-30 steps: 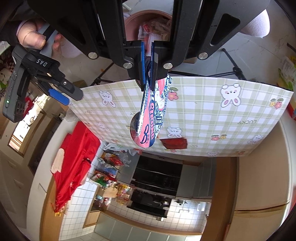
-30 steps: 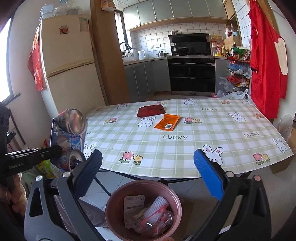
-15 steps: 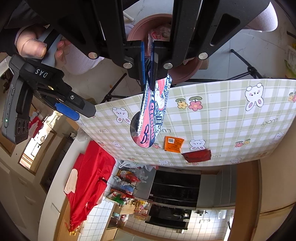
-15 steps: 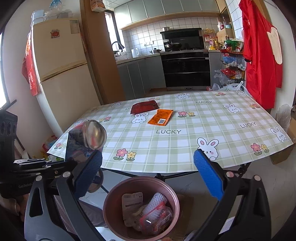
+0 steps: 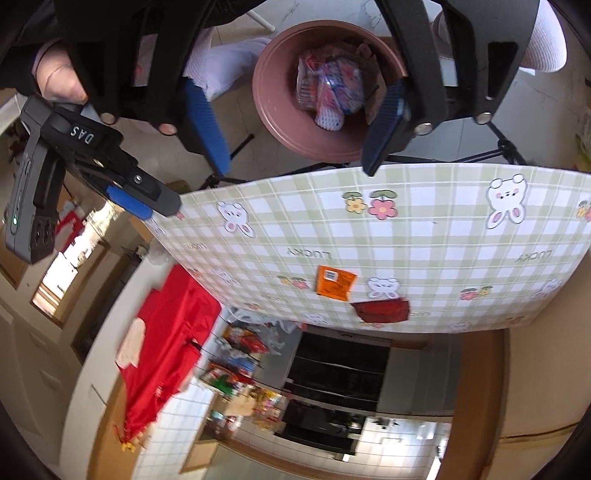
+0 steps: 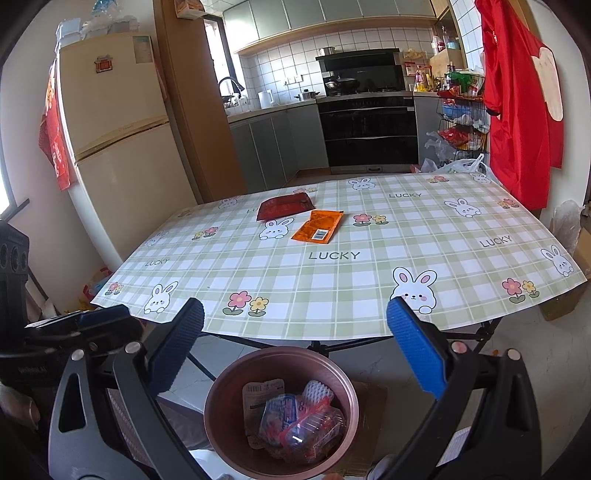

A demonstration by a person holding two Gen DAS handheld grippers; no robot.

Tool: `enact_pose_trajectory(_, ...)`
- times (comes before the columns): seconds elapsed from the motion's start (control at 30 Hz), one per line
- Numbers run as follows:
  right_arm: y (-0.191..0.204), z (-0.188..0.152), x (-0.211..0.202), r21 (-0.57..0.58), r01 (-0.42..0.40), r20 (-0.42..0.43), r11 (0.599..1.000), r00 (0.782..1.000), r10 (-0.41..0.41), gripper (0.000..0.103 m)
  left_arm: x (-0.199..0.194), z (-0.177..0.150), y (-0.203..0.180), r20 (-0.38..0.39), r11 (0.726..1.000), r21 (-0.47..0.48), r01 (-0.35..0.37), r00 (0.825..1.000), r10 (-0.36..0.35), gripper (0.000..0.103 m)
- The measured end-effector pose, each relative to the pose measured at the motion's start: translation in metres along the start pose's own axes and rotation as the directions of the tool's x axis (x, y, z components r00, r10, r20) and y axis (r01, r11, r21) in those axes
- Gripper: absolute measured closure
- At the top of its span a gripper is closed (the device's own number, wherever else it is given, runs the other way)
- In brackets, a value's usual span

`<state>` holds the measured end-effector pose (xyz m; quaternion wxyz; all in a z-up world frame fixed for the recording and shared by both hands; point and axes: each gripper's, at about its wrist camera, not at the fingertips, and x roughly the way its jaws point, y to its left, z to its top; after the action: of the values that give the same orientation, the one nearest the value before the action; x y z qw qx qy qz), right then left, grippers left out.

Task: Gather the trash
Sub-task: 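Move both grippers back to the table toward the orange sachet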

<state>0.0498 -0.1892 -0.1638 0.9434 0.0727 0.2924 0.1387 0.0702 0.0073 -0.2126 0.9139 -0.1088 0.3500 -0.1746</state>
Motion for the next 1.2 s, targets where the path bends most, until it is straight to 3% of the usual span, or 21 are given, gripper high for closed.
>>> enact_pose_trajectory(0.1,0.0,-0.001,0.0,-0.002,0.0,-0.003,1.0,1.0,0.0,0.005,-0.009,0.0,0.008,0.037,0.999,-0.039,-0.038,0.999,0.039,0.013)
enact_pose_trajectory(0.23,0.001,-0.002,0.001,-0.007,0.004,-0.008,1.0,1.0,-0.004,0.005,-0.018,0.001,0.014,0.069,0.995,-0.059,-0.08,0.994,0.084,0.006)
enact_pose_trajectory(0.5,-0.003,-0.005,0.006,-0.006,0.029,-0.028,1.0,0.999,-0.029,0.005,-0.026,0.003,0.02,0.093,0.988,-0.048,-0.147,0.984,0.15,0.006)
enact_pose_trajectory(0.7,-0.014,0.0,0.023,-0.018,0.089,-0.08,0.996,0.993,-0.091,0.005,-0.022,0.009,0.041,0.109,0.989,-0.038,-0.14,0.984,0.143,0.006)
enact_pose_trajectory(0.9,-0.032,0.027,0.067,0.034,0.04,-0.133,0.999,0.99,-0.035,0.005,-0.01,0.038,0.069,0.13,0.981,-0.024,-0.193,0.972,0.195,0.006)
enact_pose_trajectory(1.07,-0.04,0.06,0.138,0.073,-0.001,-0.209,0.997,0.978,0.016,0.005,0.008,0.075,0.093,0.142,0.975,-0.021,-0.223,0.964,0.224,0.006)
enact_pose_trajectory(1.2,-0.041,0.085,0.207,0.074,-0.071,-0.322,0.995,0.942,0.091,0.006,0.028,0.101,0.113,0.129,0.97,-0.015,-0.241,0.962,0.241,0.006)
